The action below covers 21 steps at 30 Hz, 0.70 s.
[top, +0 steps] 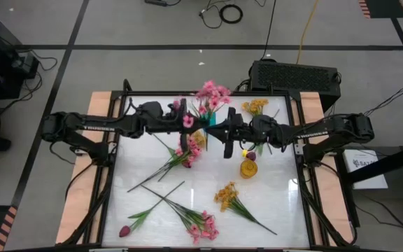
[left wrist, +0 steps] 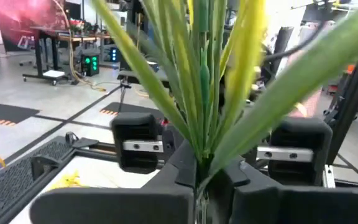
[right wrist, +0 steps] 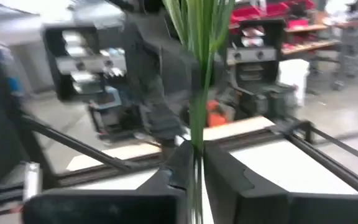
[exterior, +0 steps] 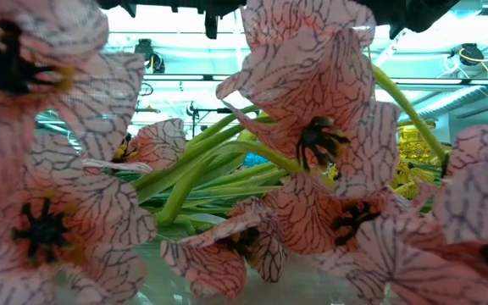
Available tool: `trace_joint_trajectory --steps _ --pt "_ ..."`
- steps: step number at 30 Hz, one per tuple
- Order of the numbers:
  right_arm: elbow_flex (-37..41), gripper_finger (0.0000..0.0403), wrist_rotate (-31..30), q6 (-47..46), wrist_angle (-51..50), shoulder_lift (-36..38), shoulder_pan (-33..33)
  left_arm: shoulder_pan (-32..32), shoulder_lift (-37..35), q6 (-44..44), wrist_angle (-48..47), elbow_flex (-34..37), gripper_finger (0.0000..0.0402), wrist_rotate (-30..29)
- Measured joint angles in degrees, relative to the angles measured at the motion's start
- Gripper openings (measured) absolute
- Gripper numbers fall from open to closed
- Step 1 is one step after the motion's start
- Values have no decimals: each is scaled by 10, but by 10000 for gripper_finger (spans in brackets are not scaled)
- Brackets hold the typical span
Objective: Sort flowers into vase by color
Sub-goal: Put the top pink flowers into the blue vase
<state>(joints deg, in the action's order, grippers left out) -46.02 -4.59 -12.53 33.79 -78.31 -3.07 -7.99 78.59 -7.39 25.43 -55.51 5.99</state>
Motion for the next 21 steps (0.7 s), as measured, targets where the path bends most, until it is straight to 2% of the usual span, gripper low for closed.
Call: trace_joint_trajectory --steps 6,10,15,21 --pt "0 96 -77 26 -108 64 -2 -51 -15 -28 -5 0 26 57" --pt "0 130 -117 32 -184 123 -2 -85 -21 -28 15 0 27 62" --pt "0 154 -121 32 -256 175 -2 -124 -15 -28 52 0 28 59" --pt "0 155 -121 34 -282 192 -2 -155 -1 -28 68 0 28 33"
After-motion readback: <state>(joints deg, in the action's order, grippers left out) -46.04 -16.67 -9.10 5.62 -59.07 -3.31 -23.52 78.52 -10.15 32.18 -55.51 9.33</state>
